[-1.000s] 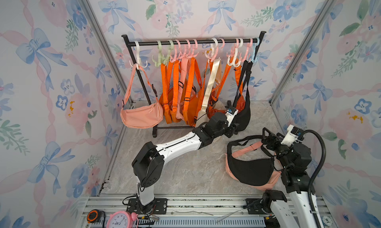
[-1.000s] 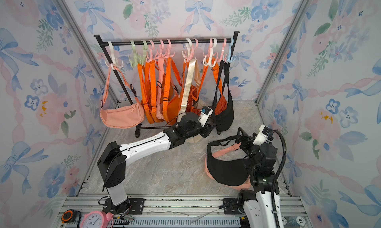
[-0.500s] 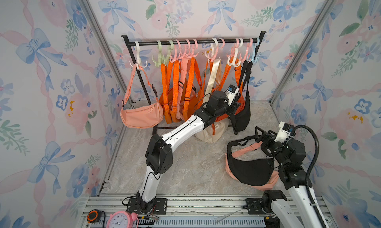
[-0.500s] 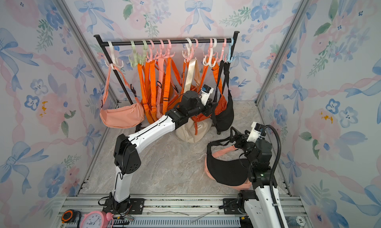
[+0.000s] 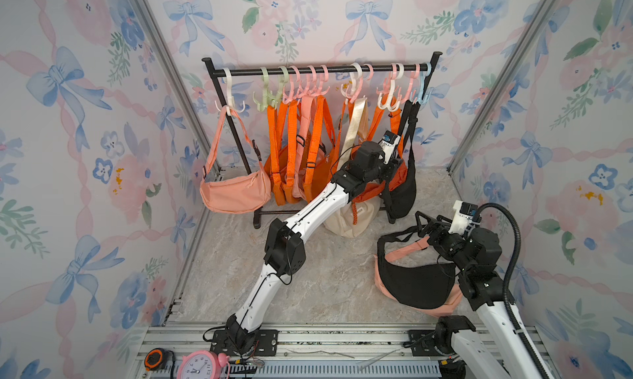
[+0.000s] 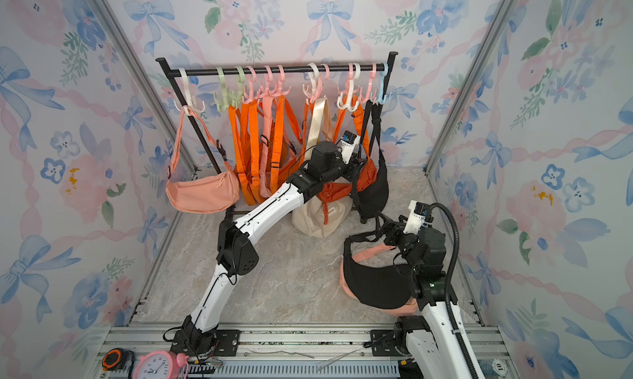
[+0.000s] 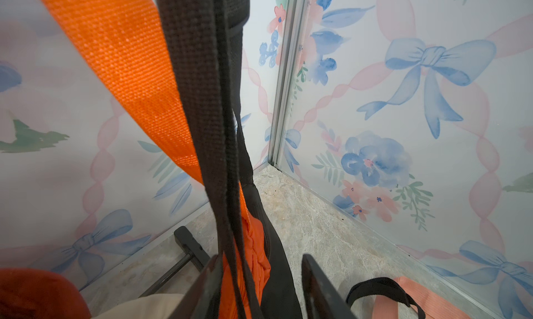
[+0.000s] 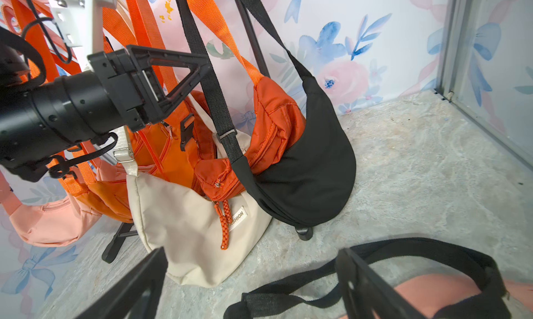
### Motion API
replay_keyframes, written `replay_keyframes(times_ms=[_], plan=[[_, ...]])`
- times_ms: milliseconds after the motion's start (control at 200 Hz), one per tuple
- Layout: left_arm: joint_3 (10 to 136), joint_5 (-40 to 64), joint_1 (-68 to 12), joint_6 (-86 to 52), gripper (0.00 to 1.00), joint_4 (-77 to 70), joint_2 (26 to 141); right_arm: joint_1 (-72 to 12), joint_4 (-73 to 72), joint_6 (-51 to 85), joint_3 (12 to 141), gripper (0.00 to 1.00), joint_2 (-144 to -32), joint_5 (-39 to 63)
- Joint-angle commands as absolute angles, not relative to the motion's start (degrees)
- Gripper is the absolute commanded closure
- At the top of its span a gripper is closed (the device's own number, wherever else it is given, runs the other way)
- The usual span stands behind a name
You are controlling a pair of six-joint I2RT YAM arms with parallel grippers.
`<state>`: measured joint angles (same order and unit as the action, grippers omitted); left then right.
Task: Take the bag off the hook
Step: Pick up the bag from the hook.
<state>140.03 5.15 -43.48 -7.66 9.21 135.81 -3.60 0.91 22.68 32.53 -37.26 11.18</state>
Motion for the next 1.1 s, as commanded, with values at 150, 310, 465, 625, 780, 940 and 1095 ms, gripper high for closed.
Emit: replay_keyframes(times_ms=[150, 310, 465, 625, 780, 940, 1095], plan=[[147.50, 4.78, -42.89, -8.29, 0.59, 10.16, 142.11, -5.35, -0.87, 22.21, 33.46, 0.08, -37.91, 12.24], [148.71, 4.32, -42.89, -9.53, 0.82, 8.56, 143.61, -5.40, -1.47, 22.59, 33.92, 0.07, -38.33, 11.79], [148.52, 1.98, -42.81, -10.28, 1.00, 7.91, 142.79, -5.45, -1.96, 23.53, 35.70, 0.07, -40.61, 11.60], [145.86, 1.66, -42.65, -9.17, 1.00, 7.81, 139.34, -5.44, -4.33, 24.62, 37.88, 0.06, -43.43, 11.32], [142.15, 2.02, -42.50, -8.27, 1.00, 7.91, 135.10, -5.45, -5.26, 23.84, 42.08, 0.06, -49.33, 11.05], [136.40, 1.11, -41.97, -7.51, 1.00, 7.91, 129.88, -5.27, -8.84, 23.09, 45.40, 0.06, -55.83, 10.91], [132.98, 1.92, -41.32, -6.14, 1.00, 7.89, 125.91, -4.48, -18.47, 22.52, 46.62, 0.06, -62.10, 14.62]])
